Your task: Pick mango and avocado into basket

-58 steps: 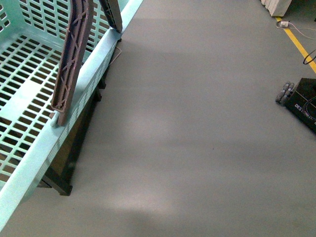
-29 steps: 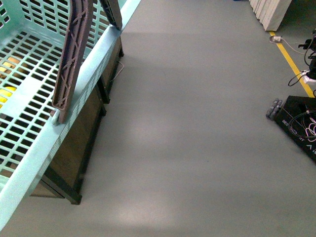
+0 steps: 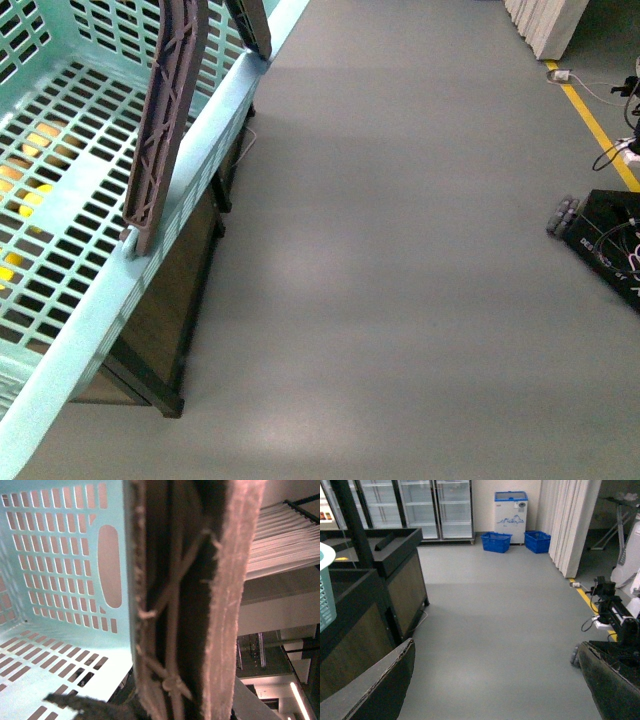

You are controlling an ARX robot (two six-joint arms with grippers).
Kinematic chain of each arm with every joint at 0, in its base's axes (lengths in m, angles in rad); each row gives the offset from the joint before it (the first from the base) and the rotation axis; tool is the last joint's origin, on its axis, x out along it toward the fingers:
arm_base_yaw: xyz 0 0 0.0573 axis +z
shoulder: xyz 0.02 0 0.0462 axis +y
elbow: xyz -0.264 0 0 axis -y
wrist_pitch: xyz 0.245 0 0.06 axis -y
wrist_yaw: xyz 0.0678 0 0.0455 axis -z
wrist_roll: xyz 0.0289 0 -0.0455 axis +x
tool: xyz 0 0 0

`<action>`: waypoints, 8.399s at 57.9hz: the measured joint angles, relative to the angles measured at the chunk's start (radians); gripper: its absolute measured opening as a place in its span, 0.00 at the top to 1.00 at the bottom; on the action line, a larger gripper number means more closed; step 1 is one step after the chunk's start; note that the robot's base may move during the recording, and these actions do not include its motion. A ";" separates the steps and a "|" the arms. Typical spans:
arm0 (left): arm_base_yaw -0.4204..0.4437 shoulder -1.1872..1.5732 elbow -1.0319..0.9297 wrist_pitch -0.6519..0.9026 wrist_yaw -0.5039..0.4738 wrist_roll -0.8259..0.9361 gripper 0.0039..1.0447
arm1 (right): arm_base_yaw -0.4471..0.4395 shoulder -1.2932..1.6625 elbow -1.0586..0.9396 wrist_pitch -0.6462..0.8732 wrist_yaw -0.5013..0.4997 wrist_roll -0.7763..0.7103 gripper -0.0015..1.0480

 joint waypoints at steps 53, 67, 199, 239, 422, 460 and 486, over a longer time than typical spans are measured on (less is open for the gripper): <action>0.005 0.000 -0.001 -0.001 -0.008 0.013 0.85 | 0.000 0.000 0.000 0.000 -0.004 0.000 0.08; 0.005 0.000 -0.001 -0.001 -0.011 0.014 0.85 | 0.000 -0.001 0.000 0.000 -0.004 0.000 0.08; 0.018 0.000 -0.001 -0.001 -0.031 0.021 0.85 | -0.001 -0.001 0.000 0.000 -0.013 0.000 0.08; -0.174 0.695 0.817 -0.456 0.724 0.624 0.86 | -0.001 -0.001 0.000 0.000 -0.007 0.000 0.08; -0.220 0.786 1.019 -0.641 0.828 0.746 0.87 | -0.139 1.328 0.684 0.325 -0.090 0.155 0.40; -0.220 0.786 1.019 -0.641 0.828 0.746 0.87 | 0.287 1.496 0.751 0.357 0.203 0.283 0.18; -0.219 0.787 1.019 -0.642 0.819 0.745 0.87 | 0.196 1.078 0.588 0.274 0.283 0.243 0.08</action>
